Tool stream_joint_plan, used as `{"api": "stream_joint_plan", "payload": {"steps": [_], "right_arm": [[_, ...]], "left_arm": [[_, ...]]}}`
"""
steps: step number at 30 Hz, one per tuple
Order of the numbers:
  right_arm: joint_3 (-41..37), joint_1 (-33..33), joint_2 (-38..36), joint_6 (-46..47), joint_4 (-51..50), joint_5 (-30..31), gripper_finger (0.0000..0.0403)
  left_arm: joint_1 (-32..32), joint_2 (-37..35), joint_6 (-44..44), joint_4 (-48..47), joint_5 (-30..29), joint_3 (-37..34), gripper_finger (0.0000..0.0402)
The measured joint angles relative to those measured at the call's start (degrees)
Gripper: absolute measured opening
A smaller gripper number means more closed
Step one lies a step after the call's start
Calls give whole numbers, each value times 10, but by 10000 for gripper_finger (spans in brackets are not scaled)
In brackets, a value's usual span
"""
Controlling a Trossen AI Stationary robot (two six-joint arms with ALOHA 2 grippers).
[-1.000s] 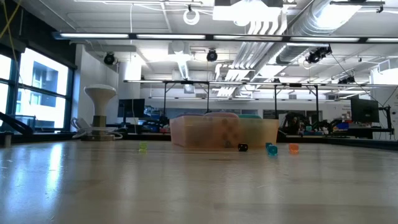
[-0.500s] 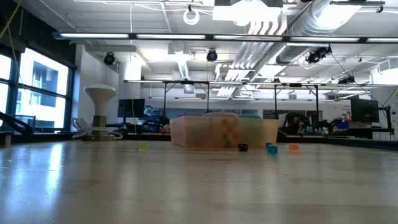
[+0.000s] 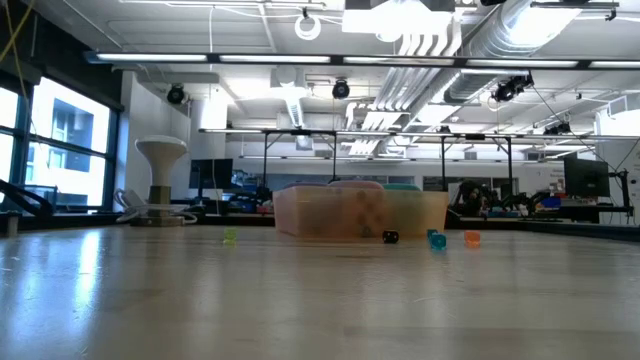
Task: Pick & Place Dice
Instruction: Put the big red die into the orange bin
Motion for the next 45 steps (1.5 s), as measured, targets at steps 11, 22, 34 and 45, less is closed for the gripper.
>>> {"api": "stream_joint_plan", "payload": {"steps": [11, 22, 34, 45], "right_arm": [[0, 0, 0, 0, -6, -1, 400], [0, 0, 0, 0, -8, -1, 400], [0, 1, 0, 0, -8, -1, 400], [0, 1, 0, 0, -8, 0, 400]], "left_arm": [[3, 17, 17, 2, 13, -1, 397], [3, 38, 29, 4, 14, -3, 397], [5, 38, 30, 3, -15, -5, 397], [5, 38, 44, 5, -16, -5, 397]]}}
